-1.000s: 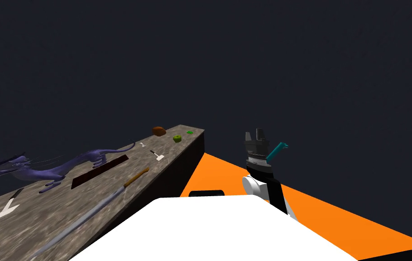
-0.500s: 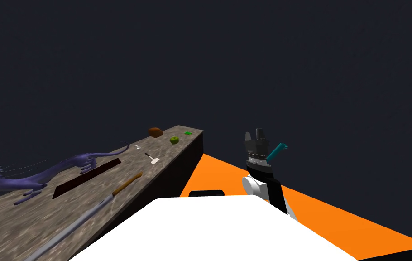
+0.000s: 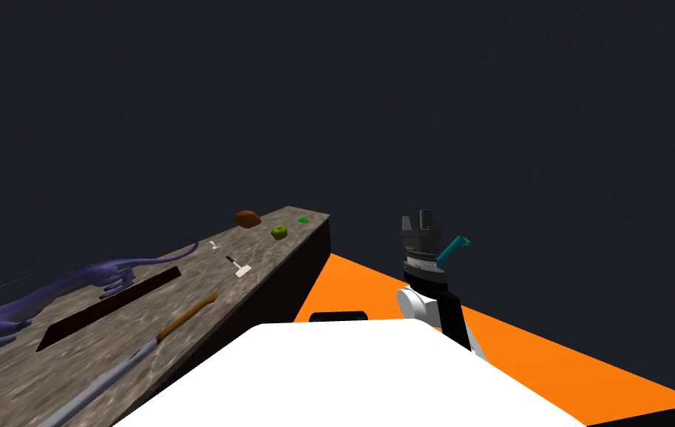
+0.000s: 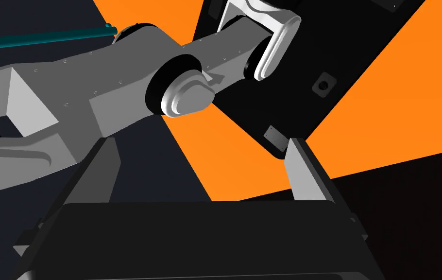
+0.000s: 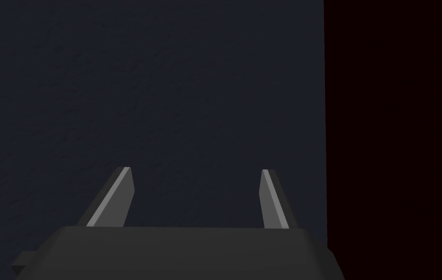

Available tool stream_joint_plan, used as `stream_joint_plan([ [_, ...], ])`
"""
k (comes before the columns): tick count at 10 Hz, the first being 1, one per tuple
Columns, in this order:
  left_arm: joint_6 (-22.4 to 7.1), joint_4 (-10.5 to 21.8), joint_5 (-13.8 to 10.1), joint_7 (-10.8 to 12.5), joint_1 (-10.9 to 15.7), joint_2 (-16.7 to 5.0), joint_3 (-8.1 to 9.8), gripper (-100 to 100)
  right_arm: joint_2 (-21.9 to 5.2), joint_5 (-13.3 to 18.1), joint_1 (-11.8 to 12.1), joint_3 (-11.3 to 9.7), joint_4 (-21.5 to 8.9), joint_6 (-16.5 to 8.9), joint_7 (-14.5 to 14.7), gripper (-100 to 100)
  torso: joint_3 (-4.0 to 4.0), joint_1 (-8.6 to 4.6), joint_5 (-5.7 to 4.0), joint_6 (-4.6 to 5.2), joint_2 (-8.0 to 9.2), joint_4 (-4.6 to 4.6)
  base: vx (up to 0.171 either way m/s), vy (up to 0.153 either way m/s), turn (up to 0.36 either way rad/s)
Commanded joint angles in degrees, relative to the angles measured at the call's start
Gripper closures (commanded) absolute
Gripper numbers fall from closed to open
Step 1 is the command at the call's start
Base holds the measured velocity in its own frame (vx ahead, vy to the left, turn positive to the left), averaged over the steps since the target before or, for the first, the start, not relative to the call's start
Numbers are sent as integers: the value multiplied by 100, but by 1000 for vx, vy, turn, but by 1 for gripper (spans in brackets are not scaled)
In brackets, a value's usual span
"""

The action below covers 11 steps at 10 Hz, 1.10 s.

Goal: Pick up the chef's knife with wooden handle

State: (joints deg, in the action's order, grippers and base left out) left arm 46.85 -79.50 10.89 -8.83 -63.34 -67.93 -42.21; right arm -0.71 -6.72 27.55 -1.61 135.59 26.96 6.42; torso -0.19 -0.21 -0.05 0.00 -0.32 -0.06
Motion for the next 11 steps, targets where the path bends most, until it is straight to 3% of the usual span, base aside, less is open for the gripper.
stream_joint_plan([
  [1, 12, 154, -56, -32, -92, -236, 12, -100, 0, 0, 0, 0, 0, 0, 0, 0, 0, 0, 0, 0, 0, 0, 77, -38, -15],
  [4, -45, 643, -208, -188, -311, -667, 34, -100, 0, 0, 0, 0, 0, 0, 0, 0, 2, 13, 2, 0, 5, 0, 79, -21, -34],
  [5, -45, 643, -208, -188, -311, -773, 34, -100, 0, 0, 0, 0, 0, 0, 0, 0, 2, 16, 3, 3, 3, 1, 68, -14, -30],
  [7, -139, 1001, -384, -346, -463, -1170, 137, -100, 0, 0, 0, 0, 0, 0, 0, 0, 3, 14, 2, 1, 6, 1, 89, -27, -53],
  [8, -139, 882, -384, -346, -463, -1243, 137, -100, 0, 0, 0, 0, 0, 0, 0, 0, -3, 7, 1, 3, -5, -1, 112, -25, -23],
  [9, -139, 1033, -384, -346, -463, -1243, 137, -100, 0, 0, 0, 0, 0, 0, 0, 0, -5, 10, 3, 0, -8, -1, 64, 2, 10],
  [11, -263, 1430, -576, -500, -549, -1625, 308, -100, -1, 0, 0, 1, 0, 0, 0, 0, 4, 24, 6, 2, 7, 2, 82, 11, -53],
])
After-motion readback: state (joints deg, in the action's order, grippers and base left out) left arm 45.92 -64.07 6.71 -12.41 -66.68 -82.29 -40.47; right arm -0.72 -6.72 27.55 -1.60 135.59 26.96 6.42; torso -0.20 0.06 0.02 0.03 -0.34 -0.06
